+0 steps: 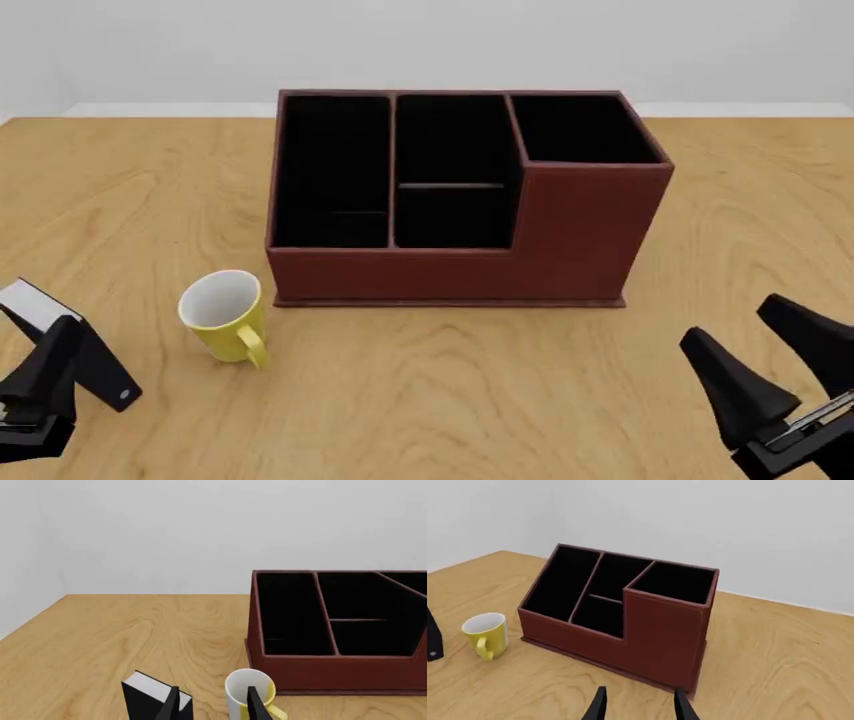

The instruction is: Pick up the yellow and white mug and place it to the right of the caddy.

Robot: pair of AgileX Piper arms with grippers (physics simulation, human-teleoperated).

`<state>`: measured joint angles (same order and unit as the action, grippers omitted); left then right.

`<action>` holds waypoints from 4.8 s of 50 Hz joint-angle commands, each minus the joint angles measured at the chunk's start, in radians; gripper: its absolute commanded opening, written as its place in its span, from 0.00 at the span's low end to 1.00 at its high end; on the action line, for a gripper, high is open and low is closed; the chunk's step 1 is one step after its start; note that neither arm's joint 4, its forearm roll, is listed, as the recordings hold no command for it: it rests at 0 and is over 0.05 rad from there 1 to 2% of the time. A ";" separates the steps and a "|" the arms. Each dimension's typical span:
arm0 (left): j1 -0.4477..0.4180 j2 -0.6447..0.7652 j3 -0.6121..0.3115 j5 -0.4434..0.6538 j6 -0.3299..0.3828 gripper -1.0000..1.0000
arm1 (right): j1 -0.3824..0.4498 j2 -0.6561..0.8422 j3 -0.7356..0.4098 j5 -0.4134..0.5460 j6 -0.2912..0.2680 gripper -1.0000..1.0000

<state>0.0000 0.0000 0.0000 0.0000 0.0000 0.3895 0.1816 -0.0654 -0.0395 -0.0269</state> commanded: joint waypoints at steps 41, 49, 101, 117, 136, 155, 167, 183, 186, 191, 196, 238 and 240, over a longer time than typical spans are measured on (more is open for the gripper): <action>0.000 0.000 0.000 0.000 0.000 1.00 | 0.388 0.735 -0.088 -0.603 -0.009 1.00; 0.000 0.000 0.000 0.000 0.000 1.00 | 0.414 0.861 -0.112 -0.699 -0.003 1.00; 0.000 0.000 0.000 0.000 0.000 1.00 | 0.593 1.507 -0.424 -0.962 -0.020 1.00; 0.000 0.000 0.000 0.000 0.000 1.00 | 0.617 1.638 -0.556 -0.946 -0.024 1.00; 0.000 0.000 0.000 0.000 0.000 1.00 | 0.631 1.779 -0.708 -0.927 -0.024 1.00; 0.000 0.000 0.000 0.000 0.000 1.00 | 0.672 1.879 -0.833 -0.887 -0.022 1.00; 0.000 0.000 0.000 0.000 0.000 1.00 | 0.663 1.944 -0.899 -0.860 0.026 1.00; 0.000 0.000 0.000 0.000 0.000 1.00 | 0.662 1.993 -0.976 -0.845 0.022 1.00; 0.000 0.000 0.000 0.000 0.000 1.00 | 0.662 1.992 -0.979 -0.846 0.022 1.00; 0.000 0.000 0.000 0.000 0.000 1.00 | 0.657 2.009 -0.986 -0.852 0.021 1.00; 0.000 0.000 0.000 0.000 0.000 1.00 | 0.658 2.016 -0.990 -0.850 0.028 1.00; 0.000 0.000 0.000 0.000 0.000 1.00 | 0.674 1.894 -0.850 -0.940 -0.019 0.00; 0.000 0.000 0.000 0.000 0.000 1.00 | 0.674 1.862 -0.828 -0.947 -0.024 0.00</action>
<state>0.0000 0.0000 0.0000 0.0000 0.0000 1.0554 2.1412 -0.9761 -0.9543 -0.0282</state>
